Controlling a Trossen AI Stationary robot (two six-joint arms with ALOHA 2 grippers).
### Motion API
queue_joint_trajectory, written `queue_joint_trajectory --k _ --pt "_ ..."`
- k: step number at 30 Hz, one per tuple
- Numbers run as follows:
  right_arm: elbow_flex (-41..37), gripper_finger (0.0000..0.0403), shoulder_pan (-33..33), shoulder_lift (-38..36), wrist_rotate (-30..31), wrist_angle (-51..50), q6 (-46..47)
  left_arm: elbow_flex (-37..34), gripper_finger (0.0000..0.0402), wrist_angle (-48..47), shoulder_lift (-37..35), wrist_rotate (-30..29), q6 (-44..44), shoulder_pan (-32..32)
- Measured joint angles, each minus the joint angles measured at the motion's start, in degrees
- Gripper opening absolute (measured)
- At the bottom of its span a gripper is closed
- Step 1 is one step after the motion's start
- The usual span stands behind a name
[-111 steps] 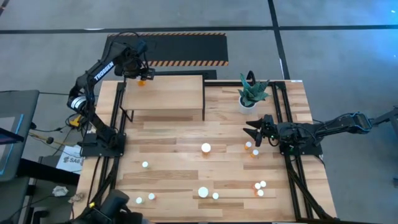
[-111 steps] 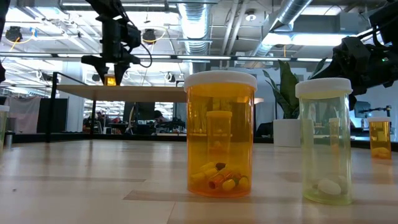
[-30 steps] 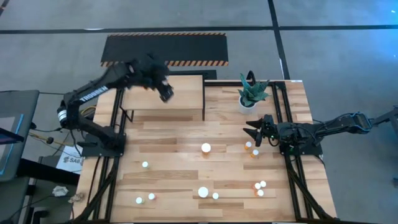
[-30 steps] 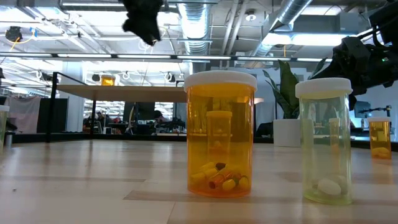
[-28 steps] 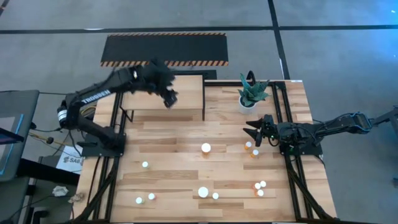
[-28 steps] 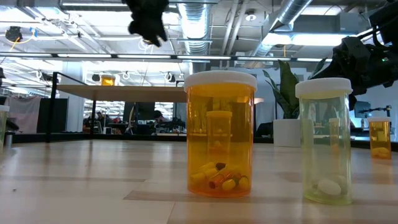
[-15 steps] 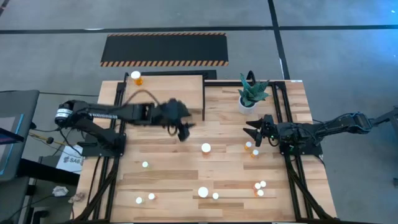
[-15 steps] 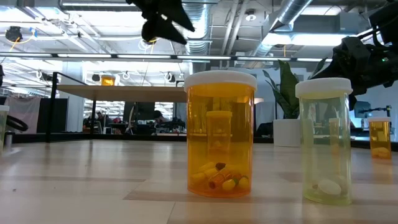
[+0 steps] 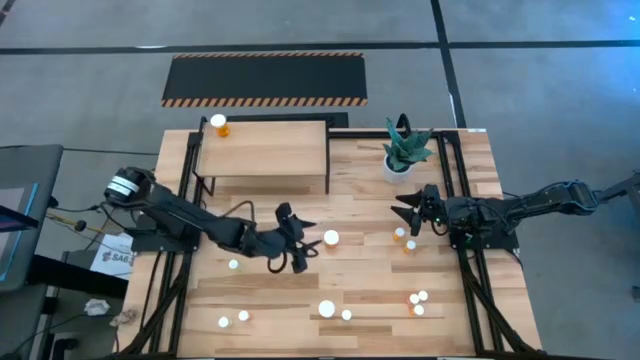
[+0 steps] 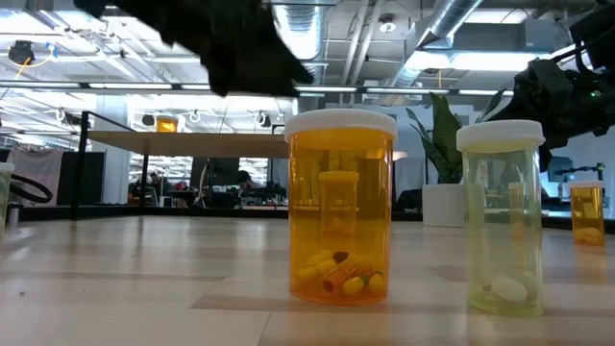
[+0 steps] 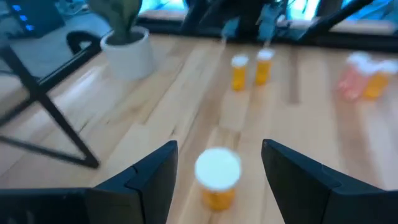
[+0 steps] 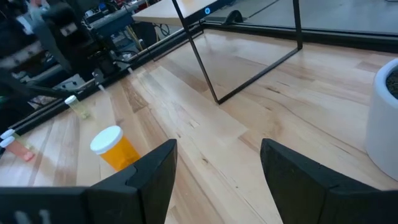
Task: Pick and place medicine bottles onto shelf by color
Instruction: Put the top large orange pill bottle on the shelf aligned with the other large orange pill bottle
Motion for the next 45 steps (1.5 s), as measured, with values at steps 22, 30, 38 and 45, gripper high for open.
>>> queue_joint_trajectory --k 22,30,38,45 --pt "0.0 0.0256 0.01 0.01 -0.02 -0.54 0.02 0.13 0.033 18.65 15.21 -4.83 -1.21 0.1" --pt "0.0 0.0256 0.01 0.0 -0.02 -0.61 0.02 -3.71 0.0331 29.56 17.98 -3.95 1.29 0.75" --pt "0.0 0.0256 0.01 -0.03 -0.02 -0.67 0.01 -4.85 0.0331 46.18 25.19 -4.23 2.58 -0.02" --pt "0.0 0.0256 0.01 -0.03 -0.02 -0.69 -0.01 -4.72 0.0331 43.3 25.5 -1.86 3.34 1.29"
